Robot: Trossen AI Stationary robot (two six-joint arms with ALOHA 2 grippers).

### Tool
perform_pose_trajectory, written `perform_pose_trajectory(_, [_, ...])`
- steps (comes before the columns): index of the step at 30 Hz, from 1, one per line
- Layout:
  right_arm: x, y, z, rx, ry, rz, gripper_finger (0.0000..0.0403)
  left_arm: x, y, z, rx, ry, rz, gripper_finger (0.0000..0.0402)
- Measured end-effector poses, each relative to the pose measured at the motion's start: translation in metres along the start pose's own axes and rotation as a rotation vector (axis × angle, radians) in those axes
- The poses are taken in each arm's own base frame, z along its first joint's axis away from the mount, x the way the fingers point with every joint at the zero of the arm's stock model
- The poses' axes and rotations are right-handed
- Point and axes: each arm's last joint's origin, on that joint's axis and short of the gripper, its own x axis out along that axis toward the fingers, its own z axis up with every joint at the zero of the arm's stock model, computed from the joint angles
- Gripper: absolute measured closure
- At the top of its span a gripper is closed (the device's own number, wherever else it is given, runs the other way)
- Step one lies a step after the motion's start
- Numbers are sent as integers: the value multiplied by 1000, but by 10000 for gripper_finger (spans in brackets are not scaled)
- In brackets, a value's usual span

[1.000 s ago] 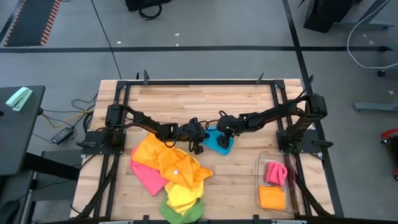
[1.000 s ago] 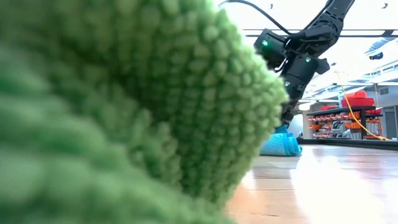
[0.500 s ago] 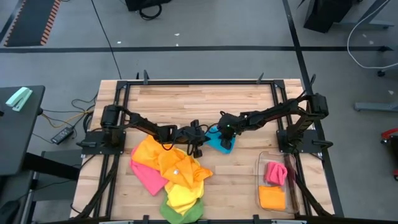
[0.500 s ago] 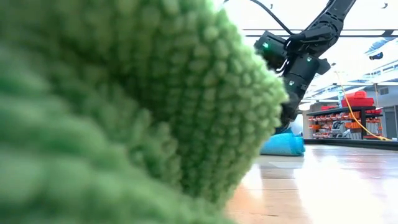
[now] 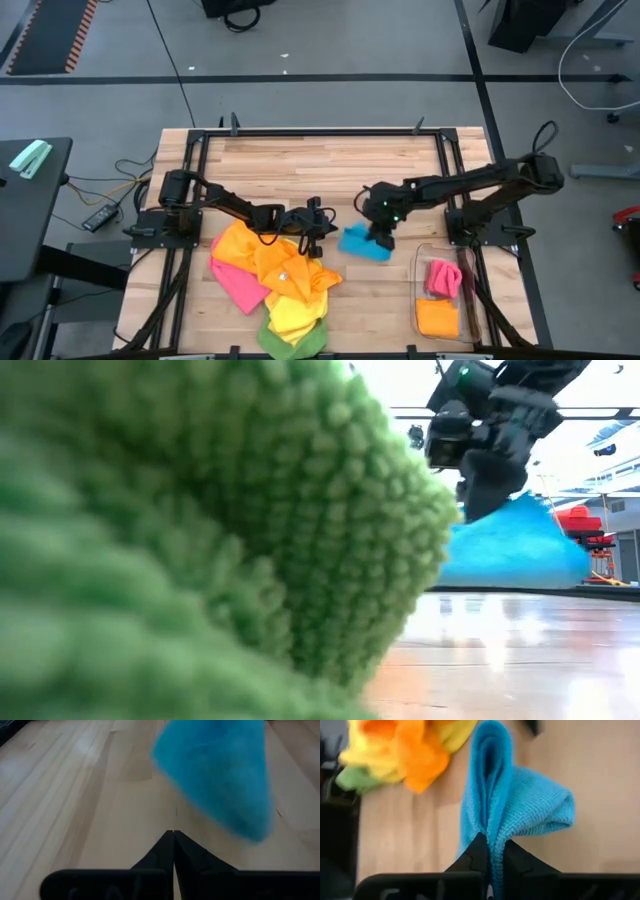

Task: Fold microfiber towels
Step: Put the folded blue towel into the transparent bin

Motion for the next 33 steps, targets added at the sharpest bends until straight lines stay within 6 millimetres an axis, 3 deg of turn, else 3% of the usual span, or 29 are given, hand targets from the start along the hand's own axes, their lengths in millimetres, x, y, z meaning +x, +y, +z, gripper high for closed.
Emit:
perform_pose_trajectory(10, [-9, 43, -15, -15, 77, 236, 377, 0, 0, 0, -1, -1, 0, 376])
perform_pose_trajectory(21, [-43, 90, -29, -48, 49, 453, 377, 0, 0, 0, 0, -1, 0, 391])
perform_pose_trajectory(26, [-55, 111, -45, -21, 104, 532, 377, 0, 1, 0, -1, -1, 2, 379])
perform_pose_trajectory(33, [-54, 137, -79, 15, 272, 512, 377, 0, 2, 0, -2, -3, 4, 375])
